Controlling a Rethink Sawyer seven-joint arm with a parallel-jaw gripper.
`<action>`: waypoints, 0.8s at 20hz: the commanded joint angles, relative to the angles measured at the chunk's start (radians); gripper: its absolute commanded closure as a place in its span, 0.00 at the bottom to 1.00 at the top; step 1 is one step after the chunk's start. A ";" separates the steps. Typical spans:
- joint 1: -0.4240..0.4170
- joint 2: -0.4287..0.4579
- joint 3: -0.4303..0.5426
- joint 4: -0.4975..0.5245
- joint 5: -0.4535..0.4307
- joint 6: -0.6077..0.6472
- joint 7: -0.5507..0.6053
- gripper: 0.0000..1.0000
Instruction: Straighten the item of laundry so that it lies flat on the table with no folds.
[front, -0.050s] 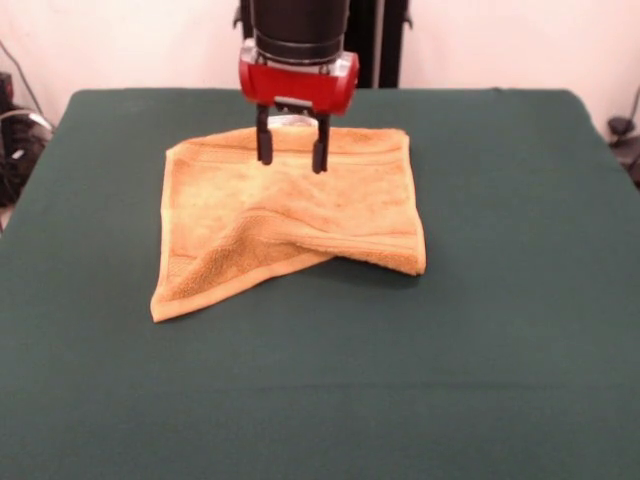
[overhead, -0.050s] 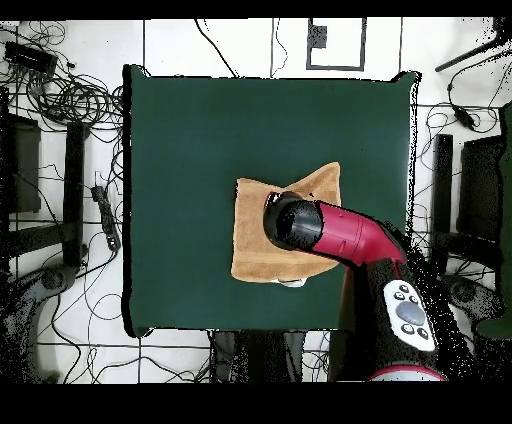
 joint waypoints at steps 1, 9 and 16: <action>0.037 0.117 0.021 0.018 -0.003 0.118 0.118 0.00; 0.038 0.209 0.018 -0.042 -0.033 0.043 0.102 0.00; 0.059 0.247 -0.006 -0.081 -0.042 0.069 0.098 0.00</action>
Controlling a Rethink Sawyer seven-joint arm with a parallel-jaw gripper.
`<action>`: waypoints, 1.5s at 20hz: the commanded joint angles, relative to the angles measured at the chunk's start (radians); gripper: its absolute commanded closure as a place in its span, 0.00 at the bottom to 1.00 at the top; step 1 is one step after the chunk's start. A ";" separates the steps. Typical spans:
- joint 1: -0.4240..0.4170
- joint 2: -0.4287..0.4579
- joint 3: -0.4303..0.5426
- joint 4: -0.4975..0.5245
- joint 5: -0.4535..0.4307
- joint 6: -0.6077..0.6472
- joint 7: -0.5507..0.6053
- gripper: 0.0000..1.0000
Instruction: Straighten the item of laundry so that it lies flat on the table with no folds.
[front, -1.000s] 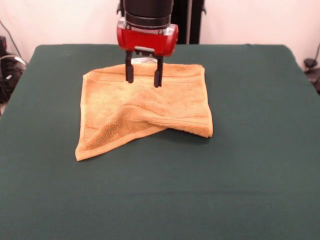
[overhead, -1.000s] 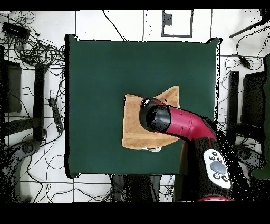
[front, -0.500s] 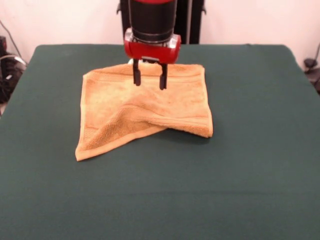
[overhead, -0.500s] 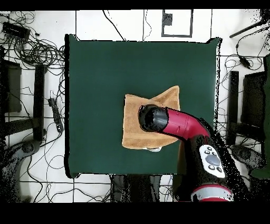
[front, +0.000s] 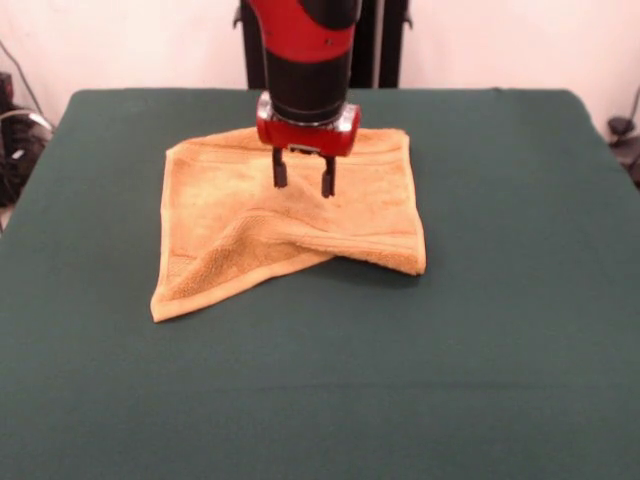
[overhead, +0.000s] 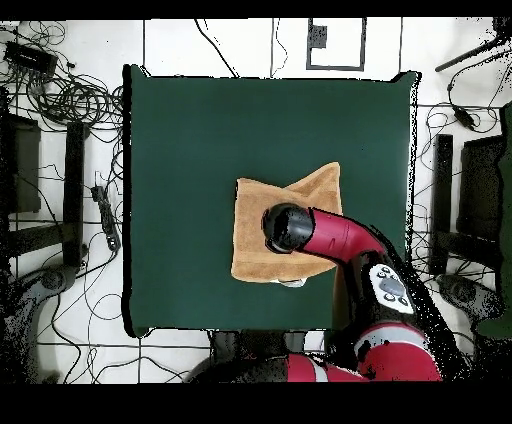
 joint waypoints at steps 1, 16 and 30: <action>0.059 0.091 0.007 -0.055 -0.034 0.052 0.098 0.00; 0.068 0.112 -0.004 -0.031 -0.011 0.063 0.119 0.00; 0.029 0.022 0.033 0.210 0.005 0.028 0.139 0.00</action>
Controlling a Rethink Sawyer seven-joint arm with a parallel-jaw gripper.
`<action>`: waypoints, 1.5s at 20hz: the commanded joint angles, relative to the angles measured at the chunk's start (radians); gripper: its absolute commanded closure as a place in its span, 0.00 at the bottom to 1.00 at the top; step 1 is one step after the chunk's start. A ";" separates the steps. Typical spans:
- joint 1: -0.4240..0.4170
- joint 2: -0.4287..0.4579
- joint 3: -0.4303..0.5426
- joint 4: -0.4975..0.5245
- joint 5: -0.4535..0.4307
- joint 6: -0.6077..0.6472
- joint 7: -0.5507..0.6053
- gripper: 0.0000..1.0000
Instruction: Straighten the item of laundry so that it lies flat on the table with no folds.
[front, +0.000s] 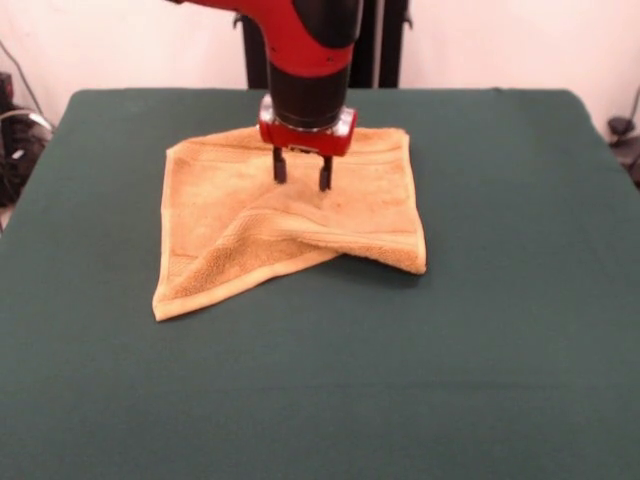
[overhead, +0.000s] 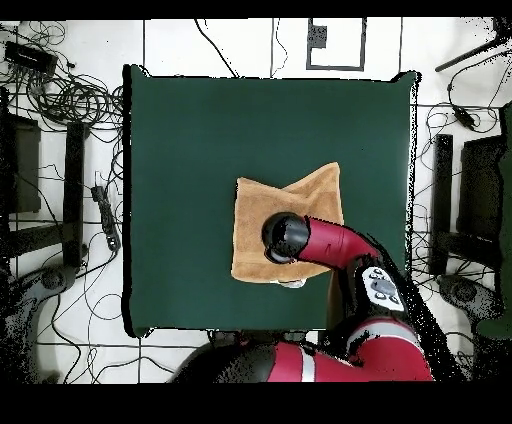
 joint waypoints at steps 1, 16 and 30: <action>0.002 -0.002 0.075 0.201 0.012 -0.013 0.146 0.00; 0.012 0.201 0.060 0.155 -0.057 -0.484 0.187 0.00; 0.012 0.389 0.045 0.095 -0.030 -0.640 0.234 0.00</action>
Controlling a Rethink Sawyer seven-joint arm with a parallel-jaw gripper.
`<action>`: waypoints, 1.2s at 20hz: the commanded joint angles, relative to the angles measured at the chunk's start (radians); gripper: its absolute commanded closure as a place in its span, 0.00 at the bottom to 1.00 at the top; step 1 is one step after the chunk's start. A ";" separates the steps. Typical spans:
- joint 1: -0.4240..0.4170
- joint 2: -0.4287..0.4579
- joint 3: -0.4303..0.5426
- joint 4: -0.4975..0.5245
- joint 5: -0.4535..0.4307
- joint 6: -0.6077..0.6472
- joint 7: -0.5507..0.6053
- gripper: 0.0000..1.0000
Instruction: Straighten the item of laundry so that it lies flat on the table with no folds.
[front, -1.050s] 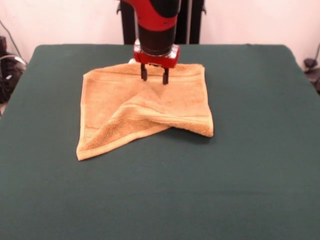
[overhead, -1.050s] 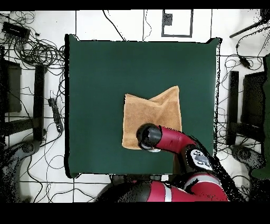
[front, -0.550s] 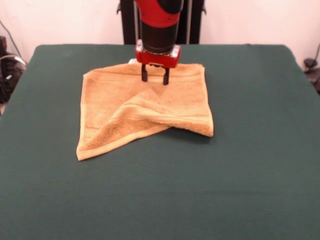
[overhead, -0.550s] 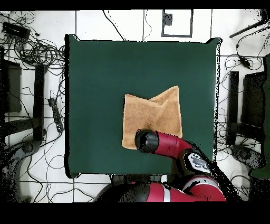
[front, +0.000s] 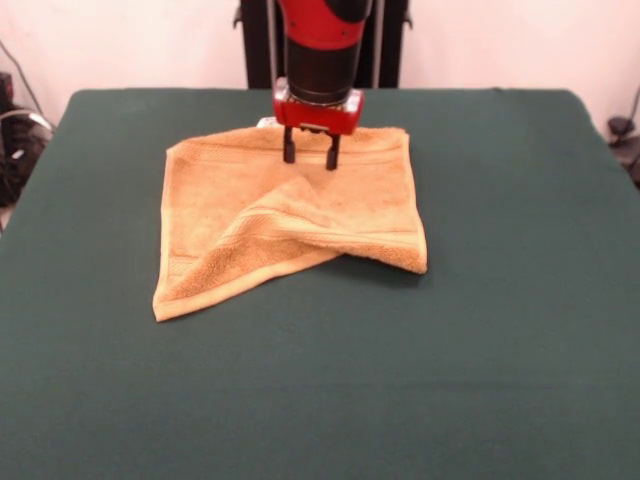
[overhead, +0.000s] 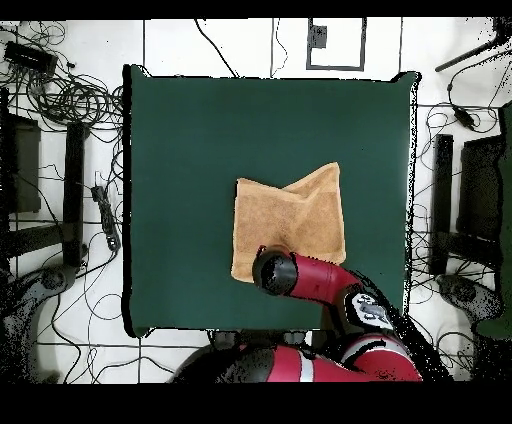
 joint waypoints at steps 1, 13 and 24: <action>0.009 0.396 0.064 -0.092 0.014 -0.342 0.239 0.00; -0.016 0.410 0.074 -0.059 -0.018 -0.349 0.216 0.00; -0.026 0.414 0.070 -0.040 -0.034 -0.355 0.196 0.00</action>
